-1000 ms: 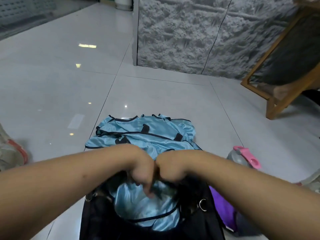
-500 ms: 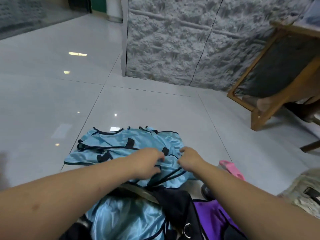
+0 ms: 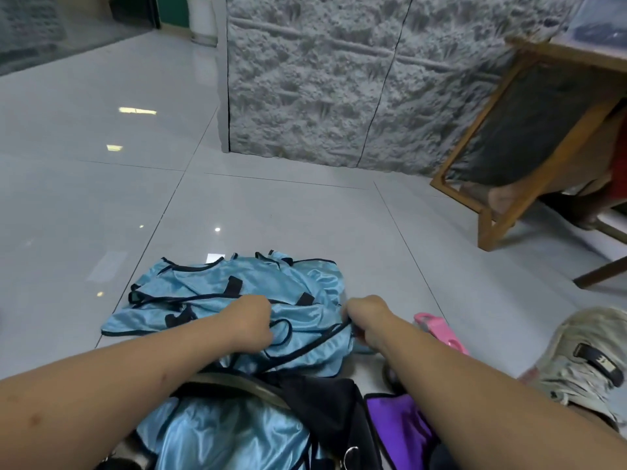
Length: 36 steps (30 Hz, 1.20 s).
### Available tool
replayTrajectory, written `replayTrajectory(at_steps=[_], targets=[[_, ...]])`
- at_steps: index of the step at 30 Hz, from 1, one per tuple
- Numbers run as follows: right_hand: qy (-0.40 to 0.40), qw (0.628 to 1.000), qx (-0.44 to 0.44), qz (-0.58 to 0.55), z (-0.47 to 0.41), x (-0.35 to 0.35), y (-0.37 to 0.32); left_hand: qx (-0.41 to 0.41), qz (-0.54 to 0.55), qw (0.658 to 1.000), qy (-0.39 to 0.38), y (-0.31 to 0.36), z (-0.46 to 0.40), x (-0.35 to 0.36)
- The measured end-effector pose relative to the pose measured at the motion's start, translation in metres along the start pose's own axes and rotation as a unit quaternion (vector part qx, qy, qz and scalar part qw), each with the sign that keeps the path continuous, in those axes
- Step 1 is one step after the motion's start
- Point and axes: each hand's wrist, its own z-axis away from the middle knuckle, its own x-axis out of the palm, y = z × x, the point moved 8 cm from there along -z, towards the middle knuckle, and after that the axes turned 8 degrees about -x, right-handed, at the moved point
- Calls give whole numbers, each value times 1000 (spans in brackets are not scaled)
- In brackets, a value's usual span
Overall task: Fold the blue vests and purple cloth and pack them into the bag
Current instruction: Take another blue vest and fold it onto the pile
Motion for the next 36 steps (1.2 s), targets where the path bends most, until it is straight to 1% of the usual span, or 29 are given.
replayTrajectory(at_steps=[2, 4, 6, 8, 10, 12, 13, 15, 19, 22, 23, 27, 29, 31, 32, 34, 36], targets=[[4, 1000, -13, -27, 6, -9, -13, -15, 77, 997, -10, -9, 0, -7], [13, 998, -34, -59, 13, -15, -26, -28, 199, 979, -17, -16, 1, -12], [17, 995, -55, -79, 21, -18, -37, -31, 322, 946, -32, -16, 9, -18], [8, 994, -72, -88, 30, -19, -47, -31, 404, 913, -45, -15, 15, -23], [-3, 991, -96, -93, 35, -18, -56, -24, 499, 864, -59, -15, 20, -32], [-10, 986, -126, -110, 36, -16, -66, -3, 569, 819, -70, -15, 23, -44], [-9, 984, -139, -107, 39, -15, -72, 8, 587, 807, -65, -16, 25, -52], [-7, 982, -161, -94, 46, -14, -84, 18, 600, 799, -25, -22, 30, -70], [-7, 976, -197, -93, 58, -15, -102, 13, 568, 814, 118, -46, 33, -108], [2, 971, -216, -105, 67, -17, -111, -12, 559, 808, 185, -62, 37, -123], [10, 968, -224, -109, 69, -18, -114, -21, 562, 802, 203, -68, 37, -127], [52, 958, -254, -123, 76, -24, -119, -64, 581, 774, 244, -91, 33, -129], [76, 953, -261, -134, 77, -27, -119, -97, 594, 760, 244, -102, 32, -125], [114, 946, -276, -123, 78, -32, -122, -133, 613, 739, 246, -112, 33, -119], [135, 943, -282, -116, 78, -35, -123, -145, 615, 735, 247, -115, 34, -118], [172, 937, -286, -108, 81, -40, -124, -155, 604, 741, 251, -117, 35, -117], [190, 930, -294, -110, 85, -46, -126, -151, 594, 751, 245, -113, 39, -118]])
